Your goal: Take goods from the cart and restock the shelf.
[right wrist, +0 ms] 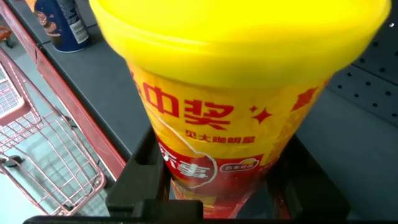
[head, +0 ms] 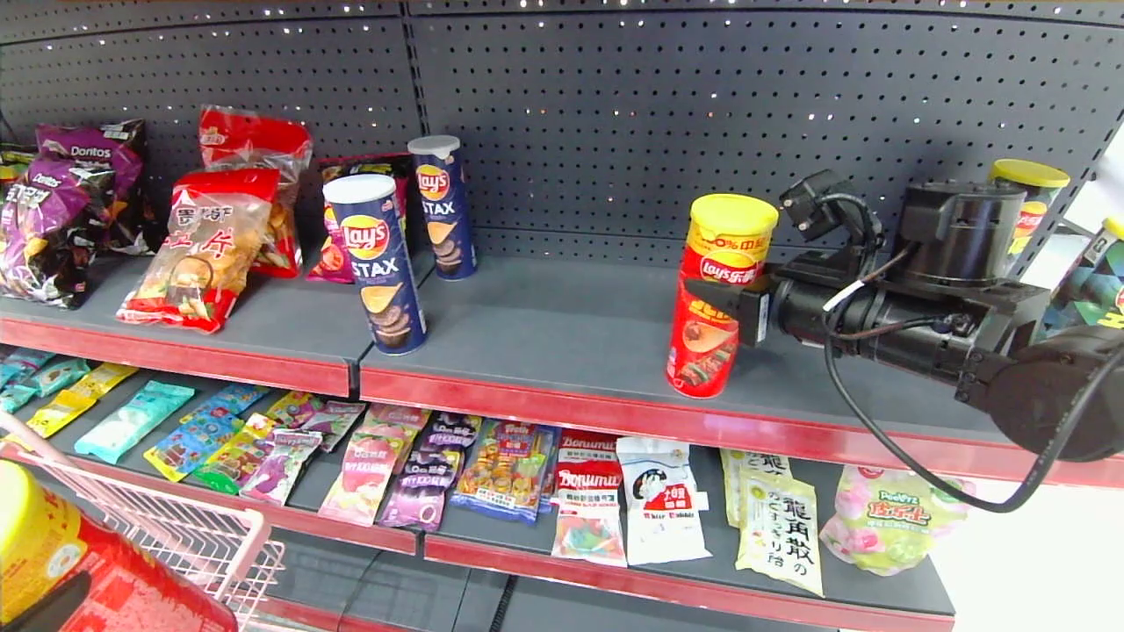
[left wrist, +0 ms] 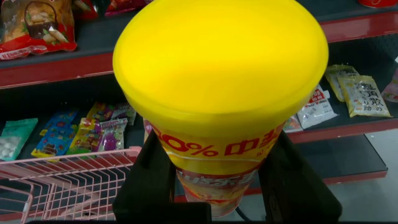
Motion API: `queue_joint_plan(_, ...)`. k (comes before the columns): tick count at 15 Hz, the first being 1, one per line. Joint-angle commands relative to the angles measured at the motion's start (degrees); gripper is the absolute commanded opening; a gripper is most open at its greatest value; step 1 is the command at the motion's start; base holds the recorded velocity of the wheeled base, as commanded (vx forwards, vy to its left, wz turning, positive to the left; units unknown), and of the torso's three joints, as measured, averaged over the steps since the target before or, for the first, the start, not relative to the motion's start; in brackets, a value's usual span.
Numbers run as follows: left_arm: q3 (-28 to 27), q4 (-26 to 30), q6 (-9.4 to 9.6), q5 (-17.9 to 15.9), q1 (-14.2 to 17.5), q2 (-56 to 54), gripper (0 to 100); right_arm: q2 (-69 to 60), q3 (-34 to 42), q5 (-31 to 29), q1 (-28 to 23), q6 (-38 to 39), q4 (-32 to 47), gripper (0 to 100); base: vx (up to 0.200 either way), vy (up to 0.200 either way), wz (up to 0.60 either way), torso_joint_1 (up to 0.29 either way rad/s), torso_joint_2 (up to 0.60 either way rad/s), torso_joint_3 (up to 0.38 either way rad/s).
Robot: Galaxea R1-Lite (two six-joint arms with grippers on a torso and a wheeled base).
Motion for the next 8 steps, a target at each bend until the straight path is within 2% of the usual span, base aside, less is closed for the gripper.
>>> queue_joint_plan(1,0.0,0.0,0.01,0.0,0.0,0.1,0,0.1,0.0,0.1,0.0,0.0,0.1,0,0.000,0.000,0.00,0.000,0.00,0.000)
queue_joint_plan(2,0.0,0.0,0.01,0.0,0.1,0.1,0,0.2,0.0,0.2,0.1,0.0,0.1,0,0.000,0.000,0.00,0.000,0.00,0.000)
queue_joint_plan(3,0.0,0.0,0.01,0.0,0.1,0.1,0,0.3,0.4,0.2,0.1,-0.1,0.0,100,0.000,0.000,0.00,0.000,0.00,0.000)
queue_joint_plan(8,0.0,0.0,0.01,-0.1,0.0,0.0,0,-1.9,2.2,0.2,0.0,0.1,0.0,100,0.000,0.000,0.00,0.000,0.00,0.000)
